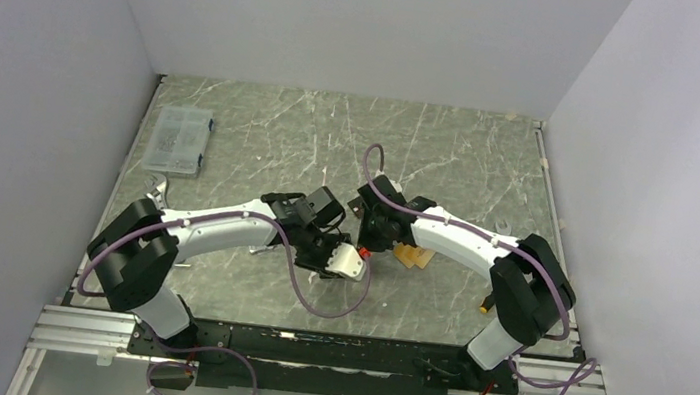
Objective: Put the credit cards into the card holder
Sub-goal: Close the arm.
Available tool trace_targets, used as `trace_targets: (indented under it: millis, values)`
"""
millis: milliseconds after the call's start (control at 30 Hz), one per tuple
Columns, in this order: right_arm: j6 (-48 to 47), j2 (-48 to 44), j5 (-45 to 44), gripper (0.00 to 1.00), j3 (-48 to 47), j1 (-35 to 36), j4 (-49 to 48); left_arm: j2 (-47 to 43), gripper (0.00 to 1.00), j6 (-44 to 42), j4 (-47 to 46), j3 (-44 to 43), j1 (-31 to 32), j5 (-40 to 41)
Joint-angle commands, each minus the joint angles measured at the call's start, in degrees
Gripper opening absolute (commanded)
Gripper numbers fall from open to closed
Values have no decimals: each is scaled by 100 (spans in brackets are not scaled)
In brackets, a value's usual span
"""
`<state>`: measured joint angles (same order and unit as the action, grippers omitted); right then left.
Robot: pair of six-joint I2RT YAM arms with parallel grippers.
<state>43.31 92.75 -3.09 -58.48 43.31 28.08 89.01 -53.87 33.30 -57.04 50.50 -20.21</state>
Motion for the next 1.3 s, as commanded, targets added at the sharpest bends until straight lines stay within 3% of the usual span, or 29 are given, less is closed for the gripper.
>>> trace_targets:
  millis: [0,667,1267]
  values:
    - [50,-193,17,2,-128,-24,52,42,40,5,-229,-153,44,-211]
    - [-307,614,700,0,-624,63,-54,649,26,-308,-398,130,63,159]
    - [-428,1189,1215,0,-826,68,-305,510,23,-358,-638,449,79,401]
